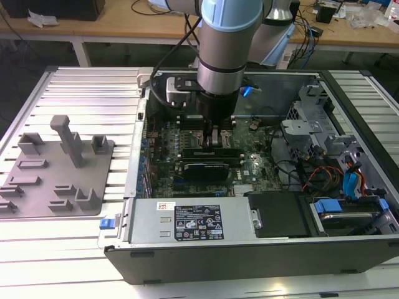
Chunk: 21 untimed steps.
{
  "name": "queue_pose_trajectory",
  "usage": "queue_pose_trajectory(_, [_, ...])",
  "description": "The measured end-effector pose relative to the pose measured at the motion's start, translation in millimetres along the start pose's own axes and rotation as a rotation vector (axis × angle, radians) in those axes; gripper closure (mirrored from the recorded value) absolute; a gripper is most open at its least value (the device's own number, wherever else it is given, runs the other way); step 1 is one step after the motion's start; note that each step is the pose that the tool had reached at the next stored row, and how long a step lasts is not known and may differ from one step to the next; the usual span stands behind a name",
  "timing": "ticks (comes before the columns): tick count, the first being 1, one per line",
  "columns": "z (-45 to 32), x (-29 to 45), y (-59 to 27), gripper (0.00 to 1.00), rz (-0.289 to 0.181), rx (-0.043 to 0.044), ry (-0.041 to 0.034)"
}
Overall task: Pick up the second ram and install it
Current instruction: 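Insert the second ram into the second slot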
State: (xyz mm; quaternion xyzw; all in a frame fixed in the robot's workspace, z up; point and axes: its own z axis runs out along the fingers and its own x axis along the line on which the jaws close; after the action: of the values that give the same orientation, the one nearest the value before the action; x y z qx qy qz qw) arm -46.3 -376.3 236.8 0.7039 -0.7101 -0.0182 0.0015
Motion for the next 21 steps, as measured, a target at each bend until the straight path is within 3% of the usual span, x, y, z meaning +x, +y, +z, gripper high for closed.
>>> queue_pose_trajectory(14, [1.4, 0.0, 0.0, 0.91, 0.011, 0.0002, -0.0005])
queue_pose_trajectory(17, [1.7, 0.0, 1.5, 0.91, 0.011, 0.0073, -0.0005])
queue_pose_trajectory(21, [3.5, 0.1, 1.7, 0.91, 0.011, 0.0075, -0.0004])
